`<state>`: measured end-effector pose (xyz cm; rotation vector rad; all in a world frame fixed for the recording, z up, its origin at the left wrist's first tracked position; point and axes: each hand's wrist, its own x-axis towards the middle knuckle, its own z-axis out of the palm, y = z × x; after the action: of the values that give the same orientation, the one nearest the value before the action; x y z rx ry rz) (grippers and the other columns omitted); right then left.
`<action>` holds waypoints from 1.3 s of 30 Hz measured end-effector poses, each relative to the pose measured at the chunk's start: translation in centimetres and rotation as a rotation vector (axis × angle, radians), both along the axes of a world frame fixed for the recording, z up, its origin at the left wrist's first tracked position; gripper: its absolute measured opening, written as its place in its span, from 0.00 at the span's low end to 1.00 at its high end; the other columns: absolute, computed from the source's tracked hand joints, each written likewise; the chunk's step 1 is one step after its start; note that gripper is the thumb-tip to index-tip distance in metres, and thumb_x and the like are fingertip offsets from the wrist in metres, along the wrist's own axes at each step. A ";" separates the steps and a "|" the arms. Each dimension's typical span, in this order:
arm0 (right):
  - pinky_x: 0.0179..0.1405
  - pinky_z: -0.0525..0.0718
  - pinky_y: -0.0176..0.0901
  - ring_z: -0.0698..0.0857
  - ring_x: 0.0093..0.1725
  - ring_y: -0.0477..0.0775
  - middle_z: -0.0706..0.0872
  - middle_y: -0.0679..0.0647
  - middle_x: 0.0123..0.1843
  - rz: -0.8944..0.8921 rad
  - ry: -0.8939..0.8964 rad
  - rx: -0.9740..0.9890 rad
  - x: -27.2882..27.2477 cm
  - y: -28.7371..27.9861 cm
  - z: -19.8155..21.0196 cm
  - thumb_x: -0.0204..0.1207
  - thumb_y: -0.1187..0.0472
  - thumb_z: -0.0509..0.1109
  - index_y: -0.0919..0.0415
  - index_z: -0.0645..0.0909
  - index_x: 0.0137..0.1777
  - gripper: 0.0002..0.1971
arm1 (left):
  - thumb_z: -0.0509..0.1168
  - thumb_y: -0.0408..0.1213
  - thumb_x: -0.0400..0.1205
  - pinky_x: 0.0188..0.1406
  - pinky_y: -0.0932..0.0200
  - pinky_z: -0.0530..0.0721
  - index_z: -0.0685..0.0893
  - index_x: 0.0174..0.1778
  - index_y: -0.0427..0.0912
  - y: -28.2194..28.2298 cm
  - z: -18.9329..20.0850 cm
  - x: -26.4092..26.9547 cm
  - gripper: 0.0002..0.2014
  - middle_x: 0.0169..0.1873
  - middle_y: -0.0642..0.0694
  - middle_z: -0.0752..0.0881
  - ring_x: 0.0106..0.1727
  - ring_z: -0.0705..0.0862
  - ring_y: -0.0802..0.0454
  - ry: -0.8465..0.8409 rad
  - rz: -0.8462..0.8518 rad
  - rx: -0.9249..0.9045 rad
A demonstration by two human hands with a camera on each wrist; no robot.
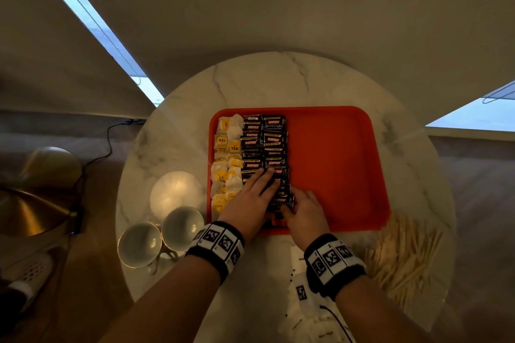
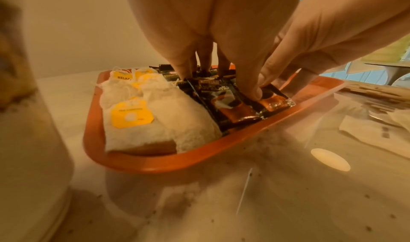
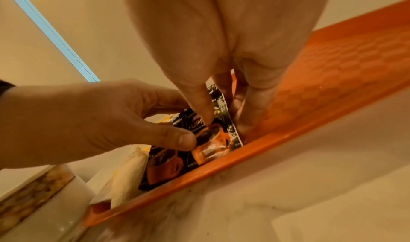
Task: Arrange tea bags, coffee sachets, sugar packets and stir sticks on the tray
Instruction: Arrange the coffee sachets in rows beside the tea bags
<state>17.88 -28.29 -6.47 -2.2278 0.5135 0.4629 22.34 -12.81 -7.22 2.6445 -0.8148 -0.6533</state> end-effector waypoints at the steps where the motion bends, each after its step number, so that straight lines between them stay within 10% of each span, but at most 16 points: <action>1: 0.66 0.83 0.53 0.80 0.58 0.50 0.76 0.49 0.65 0.001 0.006 -0.010 0.0 0.0 0.0 0.82 0.61 0.70 0.47 0.75 0.77 0.24 | 0.67 0.41 0.86 0.86 0.52 0.63 0.53 0.90 0.47 0.1 -0.1 -0.1 0.38 0.90 0.47 0.44 0.90 0.41 0.48 0.004 0.004 -0.008; 9: 0.64 0.82 0.47 0.79 0.59 0.51 0.74 0.51 0.66 0.013 0.033 -0.026 -0.3 0.6 0.0 0.84 0.59 0.67 0.51 0.75 0.77 0.22 | 0.65 0.44 0.88 0.87 0.53 0.59 0.53 0.90 0.47 0.4 0.3 -0.6 0.37 0.90 0.48 0.42 0.90 0.41 0.50 0.021 0.024 -0.066; 15: 0.62 0.80 0.43 0.81 0.60 0.50 0.75 0.51 0.66 -0.028 0.003 0.003 0.5 -0.2 0.3 0.82 0.54 0.70 0.49 0.76 0.76 0.22 | 0.62 0.54 0.87 0.83 0.58 0.35 0.52 0.90 0.42 0.0 1.2 -0.3 0.40 0.90 0.42 0.44 0.90 0.40 0.46 0.024 0.269 -0.113; 39: 0.43 0.77 0.31 0.80 0.65 0.51 0.73 0.55 0.76 -0.041 0.025 0.038 10.0 -2.2 0.2 0.85 0.55 0.65 0.55 0.67 0.84 0.27 | 0.60 0.46 0.90 0.86 0.53 0.50 0.62 0.87 0.42 -1.8 1.8 4.4 0.30 0.88 0.40 0.55 0.88 0.53 0.43 -0.012 0.700 -0.275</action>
<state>27.85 -30.46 -6.29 -2.1738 0.5588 0.4761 26.74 -14.62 -5.45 2.4328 0.0506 -0.3055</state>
